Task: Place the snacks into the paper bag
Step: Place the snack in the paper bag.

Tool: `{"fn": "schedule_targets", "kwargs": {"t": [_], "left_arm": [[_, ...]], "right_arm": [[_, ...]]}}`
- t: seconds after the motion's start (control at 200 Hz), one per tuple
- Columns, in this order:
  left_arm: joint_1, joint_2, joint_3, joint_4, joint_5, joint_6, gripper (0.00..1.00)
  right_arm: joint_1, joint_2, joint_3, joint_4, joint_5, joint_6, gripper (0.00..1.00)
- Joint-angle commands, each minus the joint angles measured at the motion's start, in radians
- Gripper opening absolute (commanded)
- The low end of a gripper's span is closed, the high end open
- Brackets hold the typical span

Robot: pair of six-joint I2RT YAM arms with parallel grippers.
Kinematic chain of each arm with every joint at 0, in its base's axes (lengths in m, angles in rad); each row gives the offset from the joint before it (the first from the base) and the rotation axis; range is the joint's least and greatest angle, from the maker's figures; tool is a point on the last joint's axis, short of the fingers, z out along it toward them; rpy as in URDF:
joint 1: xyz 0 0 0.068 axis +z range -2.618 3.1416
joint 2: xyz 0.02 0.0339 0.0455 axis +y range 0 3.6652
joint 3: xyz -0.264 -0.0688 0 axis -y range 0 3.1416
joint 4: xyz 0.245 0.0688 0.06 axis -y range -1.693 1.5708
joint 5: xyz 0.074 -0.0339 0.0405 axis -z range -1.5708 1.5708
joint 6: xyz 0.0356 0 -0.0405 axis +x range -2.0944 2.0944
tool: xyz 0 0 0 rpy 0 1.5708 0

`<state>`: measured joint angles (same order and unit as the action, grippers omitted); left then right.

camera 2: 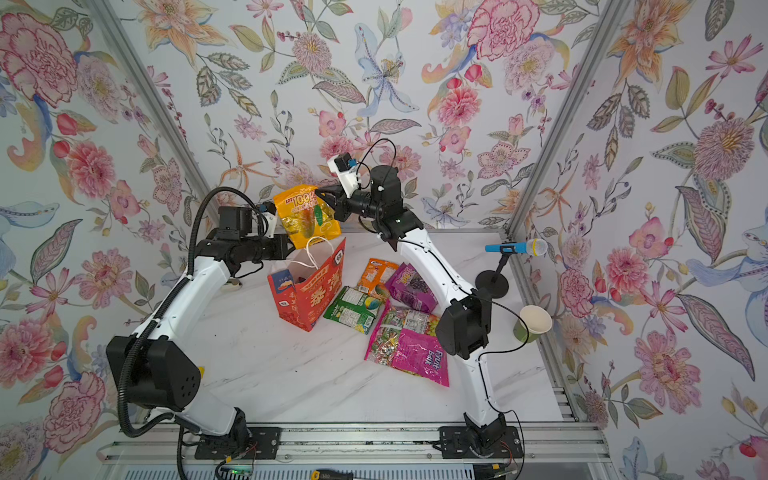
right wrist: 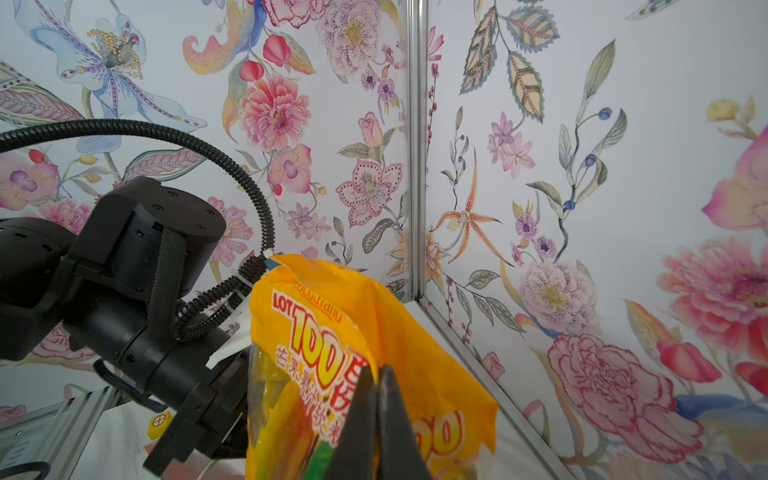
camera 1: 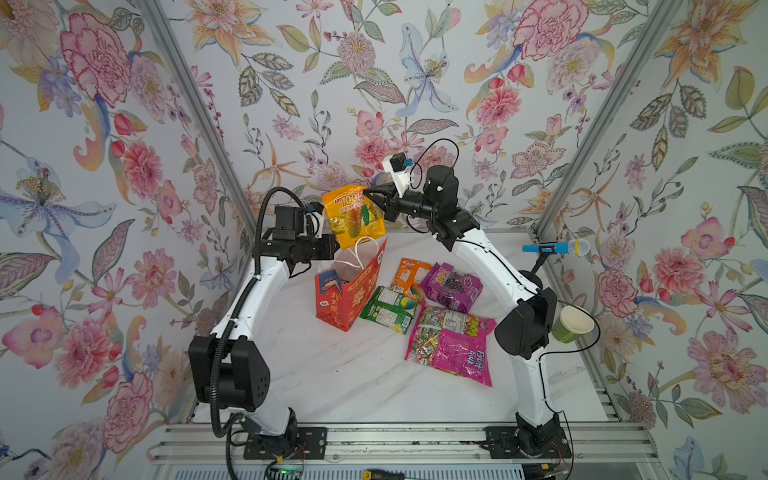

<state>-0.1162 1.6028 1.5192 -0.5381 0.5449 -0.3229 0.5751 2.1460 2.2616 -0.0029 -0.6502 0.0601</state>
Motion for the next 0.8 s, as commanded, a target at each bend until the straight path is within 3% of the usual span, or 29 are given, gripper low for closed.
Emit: {"fn": "schedule_targets", "kwargs": {"t": [0.0,0.255,0.796], "left_arm": [[0.006,-0.003,0.031,0.049,0.056,-0.011,0.02],[0.012,-0.005,0.026,0.040,0.050,-0.005,0.01],[0.026,0.001,0.016,0.057,0.082,-0.018,0.00]], "right_arm": [[-0.016,-0.100,-0.051,0.141,0.008,0.010,0.00],[-0.031,-0.170,-0.129,0.193,0.020,0.001,0.00],[0.022,-0.129,-0.115,0.019,-0.209,-0.172,0.00]]}}
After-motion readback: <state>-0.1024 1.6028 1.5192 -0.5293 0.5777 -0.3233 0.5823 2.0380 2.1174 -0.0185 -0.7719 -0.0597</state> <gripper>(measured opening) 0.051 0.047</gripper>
